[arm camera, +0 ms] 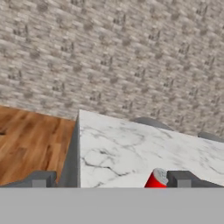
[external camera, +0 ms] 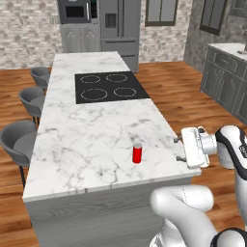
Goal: Pick the can from the counter and place it in the open cabinet.
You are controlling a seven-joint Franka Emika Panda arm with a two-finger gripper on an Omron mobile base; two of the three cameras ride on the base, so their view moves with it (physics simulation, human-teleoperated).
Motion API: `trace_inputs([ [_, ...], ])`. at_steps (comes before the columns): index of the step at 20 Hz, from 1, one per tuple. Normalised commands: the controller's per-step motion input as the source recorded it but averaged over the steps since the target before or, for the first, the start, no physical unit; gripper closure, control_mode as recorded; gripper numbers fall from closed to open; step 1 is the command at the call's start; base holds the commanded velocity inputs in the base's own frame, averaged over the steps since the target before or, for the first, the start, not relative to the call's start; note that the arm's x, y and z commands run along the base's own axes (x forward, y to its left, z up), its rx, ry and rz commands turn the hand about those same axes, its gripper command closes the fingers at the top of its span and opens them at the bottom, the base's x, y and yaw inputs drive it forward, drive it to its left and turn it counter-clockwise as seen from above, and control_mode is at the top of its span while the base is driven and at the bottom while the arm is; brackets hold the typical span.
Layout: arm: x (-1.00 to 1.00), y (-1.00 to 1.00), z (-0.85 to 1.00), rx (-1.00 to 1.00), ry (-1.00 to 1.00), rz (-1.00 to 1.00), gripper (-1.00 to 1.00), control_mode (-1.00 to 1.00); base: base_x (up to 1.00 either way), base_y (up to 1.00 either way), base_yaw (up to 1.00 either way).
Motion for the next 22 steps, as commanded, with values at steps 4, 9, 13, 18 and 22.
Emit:
trace_inputs([
  [4, 0.11, 0.0, -0.12, 0.0, 0.0, 0.0, -1.0, -1.0, 0.0, 0.0, 0.0],
  [9, 0.09, 0.06, -0.17, 0.0, 0.02, 0.0, -1.0, -1.0, 0.0, 0.0, 0.0],
  [13, 0.18, 0.1, -0.23, 0.0, 0.02, 0.0, -1.0, -1.0, 0.0, 0.0, 0.0],
  [18, 0.22, 0.1, -0.23, 0.0, 0.0, 0.0, -1.0, -1.0, 0.0, 0.0, 0.0],
  [22, 0.21, 0.11, -0.22, 0.0, 0.0, 0.0, -1.0, -1.0, 0.0, 0.0, 0.0],
])
